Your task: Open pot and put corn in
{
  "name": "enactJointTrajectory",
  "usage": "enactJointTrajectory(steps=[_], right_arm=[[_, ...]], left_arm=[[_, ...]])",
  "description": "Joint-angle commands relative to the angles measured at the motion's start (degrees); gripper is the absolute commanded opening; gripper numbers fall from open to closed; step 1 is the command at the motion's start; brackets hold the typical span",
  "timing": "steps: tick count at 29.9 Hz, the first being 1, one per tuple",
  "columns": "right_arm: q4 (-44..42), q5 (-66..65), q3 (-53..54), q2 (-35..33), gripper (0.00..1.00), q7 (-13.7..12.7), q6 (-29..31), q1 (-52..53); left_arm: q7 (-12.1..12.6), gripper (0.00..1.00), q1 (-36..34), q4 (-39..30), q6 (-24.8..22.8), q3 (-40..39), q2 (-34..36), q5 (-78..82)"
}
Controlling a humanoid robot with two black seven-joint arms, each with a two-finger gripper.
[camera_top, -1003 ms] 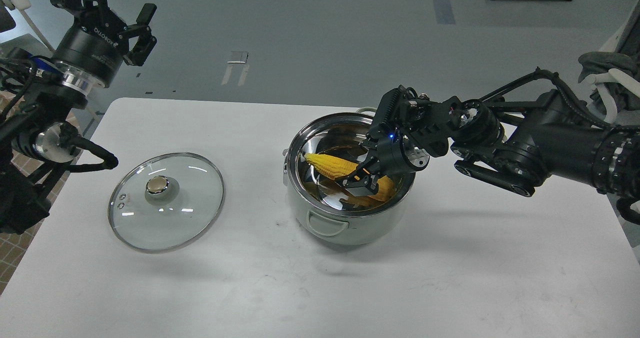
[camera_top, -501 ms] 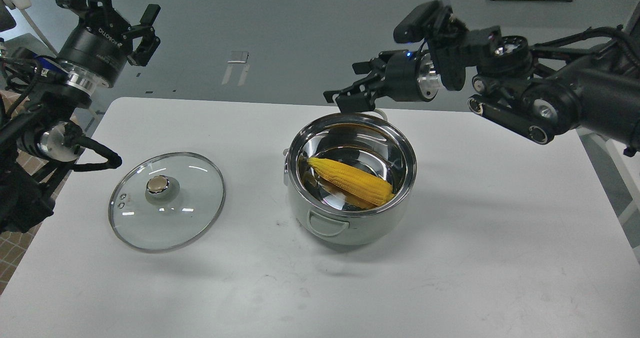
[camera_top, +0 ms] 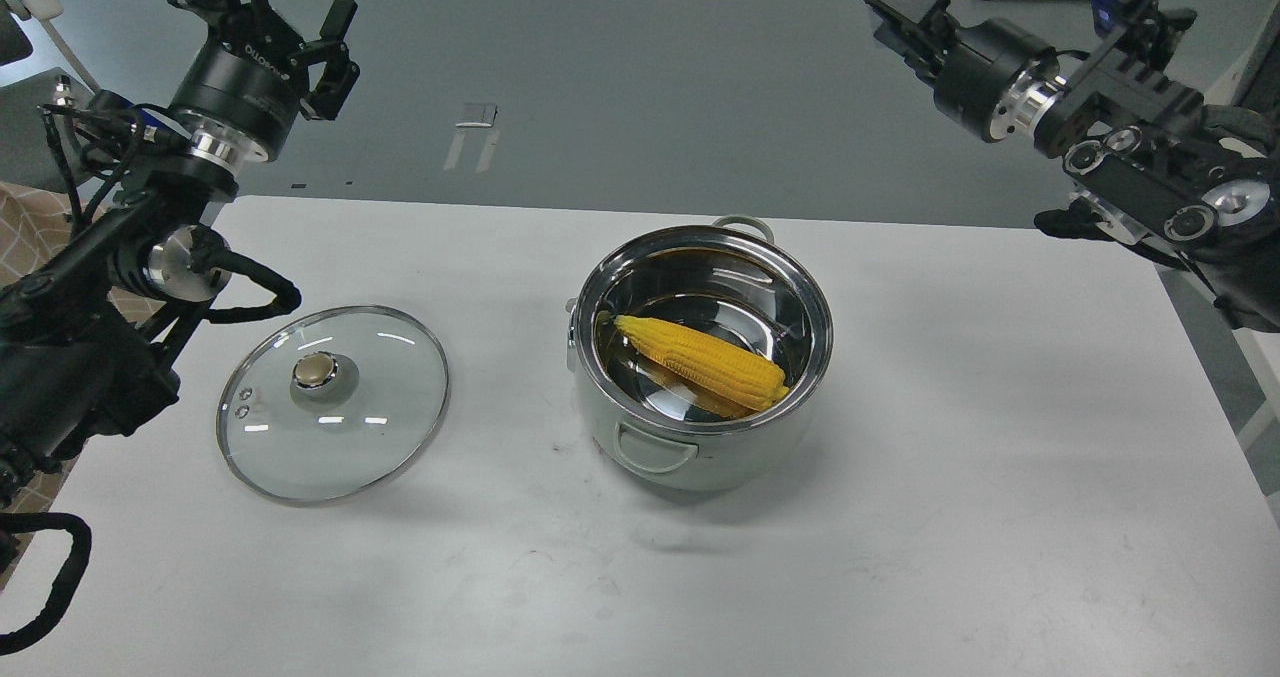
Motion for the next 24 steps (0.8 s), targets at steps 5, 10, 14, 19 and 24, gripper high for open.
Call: enactJointTrajectory(steps=[5,10,14,19,24], right_arm=[[0.2,9.4,25.7,0.2,0.99,0.0,2.1,-13.4],[-0.2,11.5,38.1,3.4,0.99,0.0,6.4,-19.2],[0.1,12.4,39.5,4.7,0.99,0.0,6.5,-20.1],[0.5,12.4,40.8,5.3,0.99,0.0,6.5,-20.9],[1.8,12.4,44.0,5.1,1.0,0.0,6.5,-21.3]], left_arm=[[0.5,0.98,0.3,2.9,-1.0,0.0,-6.5,-0.2],[1.8,0.98,0.5,8.4,-7.8,-0.5,-10.7,-0.1],[2.1,0.98,0.9,10.6,-10.7,-0.4,-13.1,0.0],[2.2,0.98,0.9,10.6,-10.7,-0.5,-16.0,0.0],[2.1,0.98,0.8,10.6,-10.2,-0.8,-16.3,0.0]])
